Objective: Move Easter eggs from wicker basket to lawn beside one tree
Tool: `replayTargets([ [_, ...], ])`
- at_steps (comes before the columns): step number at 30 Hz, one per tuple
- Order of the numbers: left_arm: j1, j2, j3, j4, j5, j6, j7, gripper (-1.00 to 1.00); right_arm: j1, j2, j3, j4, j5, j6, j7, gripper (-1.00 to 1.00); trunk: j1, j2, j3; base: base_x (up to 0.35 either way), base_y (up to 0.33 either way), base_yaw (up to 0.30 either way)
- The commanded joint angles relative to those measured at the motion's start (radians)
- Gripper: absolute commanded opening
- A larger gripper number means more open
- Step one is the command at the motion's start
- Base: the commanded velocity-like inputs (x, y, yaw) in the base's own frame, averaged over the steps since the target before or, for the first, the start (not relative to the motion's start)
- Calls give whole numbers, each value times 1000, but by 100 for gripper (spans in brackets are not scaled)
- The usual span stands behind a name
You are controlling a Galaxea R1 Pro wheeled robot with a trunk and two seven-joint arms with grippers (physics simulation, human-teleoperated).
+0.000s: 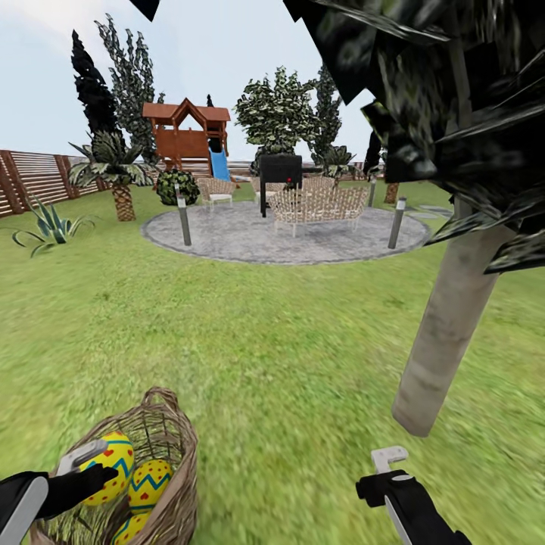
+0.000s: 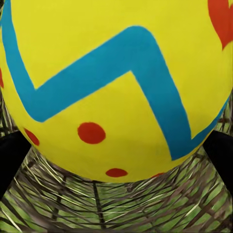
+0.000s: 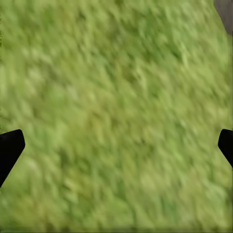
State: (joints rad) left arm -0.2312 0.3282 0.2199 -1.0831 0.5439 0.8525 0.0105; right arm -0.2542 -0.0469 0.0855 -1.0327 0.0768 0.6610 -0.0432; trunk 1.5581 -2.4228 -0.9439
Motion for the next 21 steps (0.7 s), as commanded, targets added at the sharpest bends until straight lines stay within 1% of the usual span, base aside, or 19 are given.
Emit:
replayTargets([
  [1,0,0,4,-2,4,5,0,-100,0,-1,3,-1,8,6,-1,100,-4,7,2,0,0,0],
  [21,0,-1,-1,-6,4,5,0,-100,0,-1,11,-1,6,5,-3,100,-81,147,65,0,0,0],
])
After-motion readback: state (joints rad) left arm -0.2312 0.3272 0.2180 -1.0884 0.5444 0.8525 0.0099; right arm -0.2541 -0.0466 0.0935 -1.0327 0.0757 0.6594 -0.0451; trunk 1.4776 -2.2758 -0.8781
